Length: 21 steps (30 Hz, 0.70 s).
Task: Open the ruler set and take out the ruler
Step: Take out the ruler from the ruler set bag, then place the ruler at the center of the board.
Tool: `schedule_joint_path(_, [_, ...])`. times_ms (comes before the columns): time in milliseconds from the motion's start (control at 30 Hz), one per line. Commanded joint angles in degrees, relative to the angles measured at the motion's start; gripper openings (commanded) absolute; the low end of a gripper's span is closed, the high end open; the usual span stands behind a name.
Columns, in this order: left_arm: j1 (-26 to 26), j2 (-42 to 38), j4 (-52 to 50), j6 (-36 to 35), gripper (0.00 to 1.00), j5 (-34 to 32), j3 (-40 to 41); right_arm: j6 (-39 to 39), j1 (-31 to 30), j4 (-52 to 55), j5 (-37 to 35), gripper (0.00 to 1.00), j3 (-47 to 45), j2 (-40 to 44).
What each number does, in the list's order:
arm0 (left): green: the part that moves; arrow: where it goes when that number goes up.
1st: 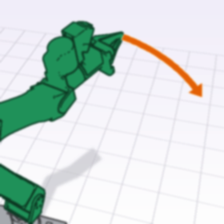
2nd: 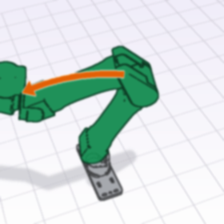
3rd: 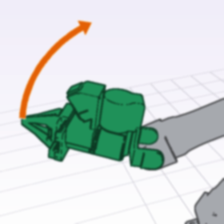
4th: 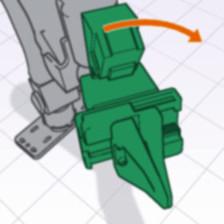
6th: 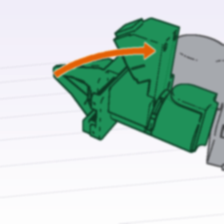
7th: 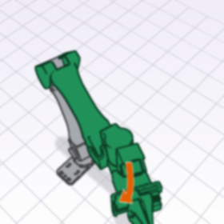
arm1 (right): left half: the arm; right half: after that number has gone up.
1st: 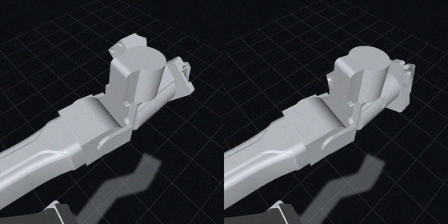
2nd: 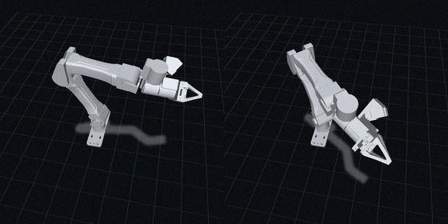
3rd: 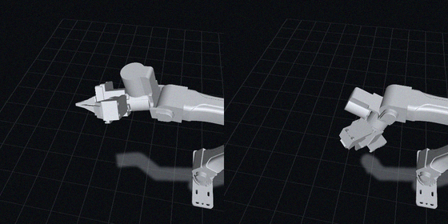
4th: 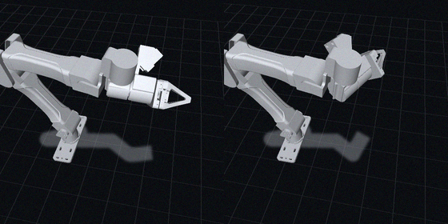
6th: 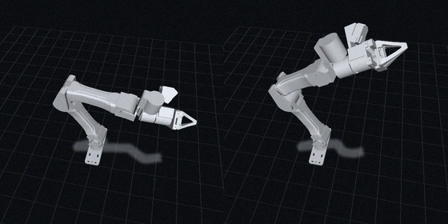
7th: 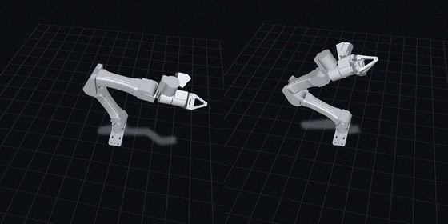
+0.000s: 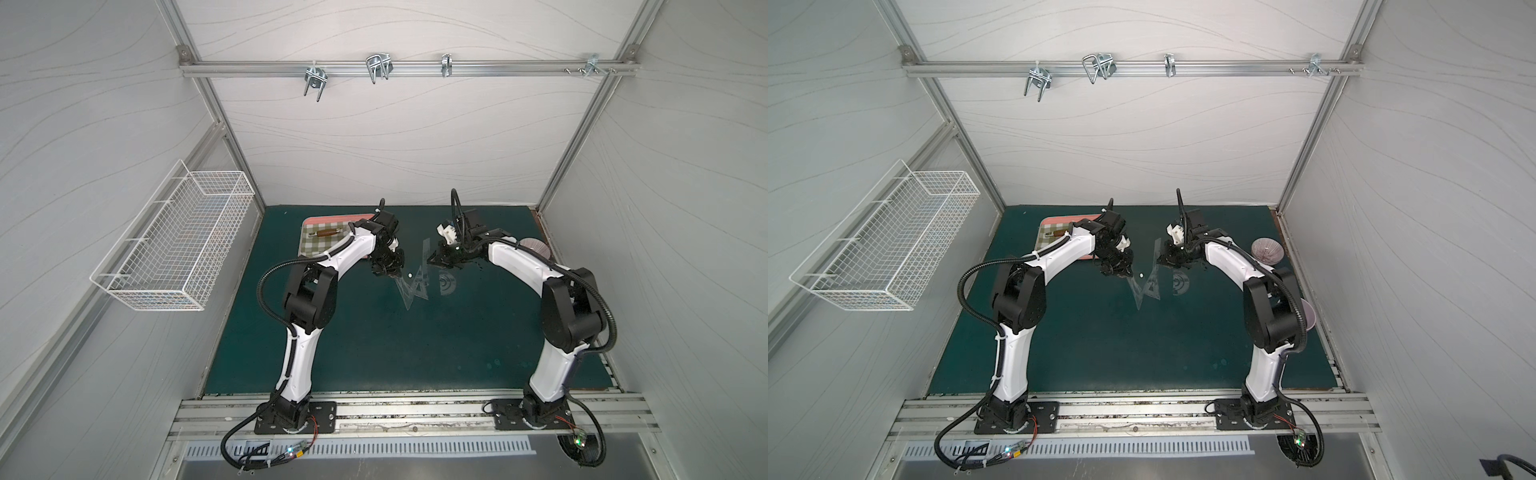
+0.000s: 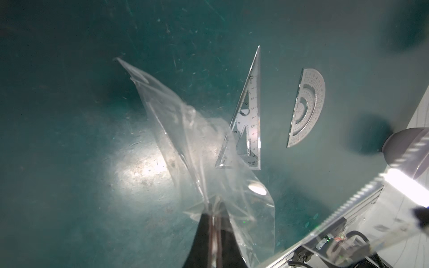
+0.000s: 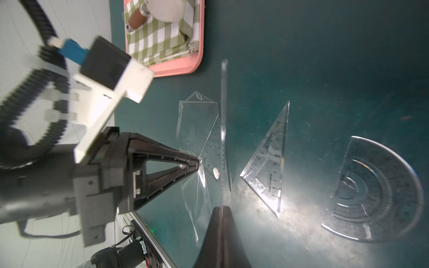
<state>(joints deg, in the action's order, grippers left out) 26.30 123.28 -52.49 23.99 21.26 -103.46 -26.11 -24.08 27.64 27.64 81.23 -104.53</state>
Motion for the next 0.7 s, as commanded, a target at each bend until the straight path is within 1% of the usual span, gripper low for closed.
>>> schedule_joint_path(0, [-0.05, -0.83, -2.38, -0.70, 0.00, -2.23, 0.87, 1.69, 0.78, 3.17, -0.03, 0.00, 0.29, 1.67])
schedule_joint_path(133, [-0.03, -4.82, -4.36, -1.26, 0.00, -5.07, 2.95, 1.89, 0.79, 2.92, 0.97, 0.00, 0.44, 0.85])
schedule_joint_path(200, [-0.16, -6.92, -5.95, -1.78, 0.00, -7.40, 3.66, 1.43, 0.61, 1.53, 1.70, 0.00, -0.17, -0.03])
schedule_joint_path(367, [-0.71, -11.48, -8.68, -2.96, 0.00, -10.27, 5.19, 0.58, -0.80, -1.70, 3.50, 0.00, -0.67, -2.78])
schedule_joint_path(533, [-1.73, -14.45, -11.96, -4.43, 0.00, -13.11, 5.80, -0.56, -4.10, -3.61, 3.92, 0.00, 0.76, -6.75])
schedule_joint_path(667, [-2.78, -15.90, -13.47, -5.35, 0.00, -14.45, 6.92, -1.90, -7.79, -5.34, 4.42, 0.00, 3.57, -11.56])
